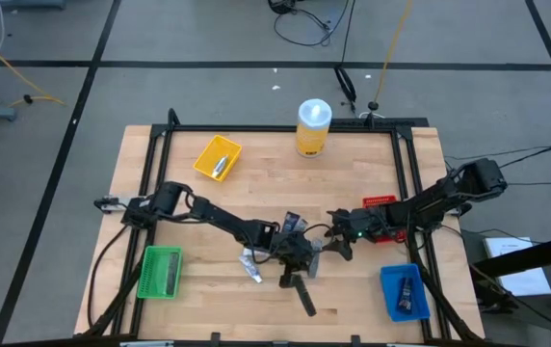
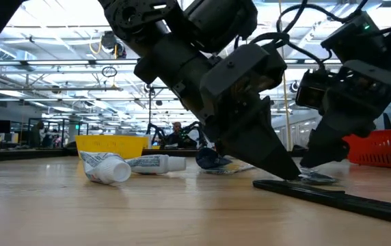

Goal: Pick & Place Travel size toiletries
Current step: Put the black comb into the green bin

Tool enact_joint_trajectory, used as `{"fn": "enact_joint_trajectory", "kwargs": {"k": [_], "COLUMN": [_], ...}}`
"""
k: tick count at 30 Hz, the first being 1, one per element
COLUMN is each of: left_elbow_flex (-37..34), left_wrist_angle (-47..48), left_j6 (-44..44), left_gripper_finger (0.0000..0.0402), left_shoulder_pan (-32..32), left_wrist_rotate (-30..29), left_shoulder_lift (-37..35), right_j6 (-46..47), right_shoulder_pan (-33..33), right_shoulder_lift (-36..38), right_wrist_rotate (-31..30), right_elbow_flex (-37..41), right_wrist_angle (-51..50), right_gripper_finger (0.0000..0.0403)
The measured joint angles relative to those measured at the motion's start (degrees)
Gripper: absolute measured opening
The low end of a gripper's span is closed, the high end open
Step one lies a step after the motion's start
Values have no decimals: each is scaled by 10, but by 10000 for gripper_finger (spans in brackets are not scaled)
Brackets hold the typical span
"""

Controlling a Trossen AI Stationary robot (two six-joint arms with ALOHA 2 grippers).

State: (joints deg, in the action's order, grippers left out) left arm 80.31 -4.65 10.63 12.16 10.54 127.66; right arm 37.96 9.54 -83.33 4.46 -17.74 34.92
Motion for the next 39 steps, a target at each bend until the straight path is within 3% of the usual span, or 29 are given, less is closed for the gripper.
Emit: {"fn": "enact_joint_trajectory", "kwargs": {"k": [7, 14, 33, 39], "left_elbow_flex": [-2, -1, 0, 0], "left_wrist_angle": [-6, -92, -63, -61], "left_j6": [2, 0, 20, 12], "left_gripper_finger": [11, 6, 7, 8], "left_shoulder_pan": [5, 22, 1, 1], "left_wrist_rotate": [-17, -13, -4, -2], "left_shoulder_lift": [-9, -6, 31, 31], "right_j6": [-2, -10, -12, -19], "right_shoulder_pan": [-32, -36, -36, -36], "right_shoulder_lift": [0, 0, -3, -37], "right_wrist_rotate": [0, 0, 16, 18], "right_elbow_flex": [0, 0, -1, -8], "right_wrist_angle": [0, 1, 12, 38], "right_gripper_finger": [265, 265, 265, 265]}}
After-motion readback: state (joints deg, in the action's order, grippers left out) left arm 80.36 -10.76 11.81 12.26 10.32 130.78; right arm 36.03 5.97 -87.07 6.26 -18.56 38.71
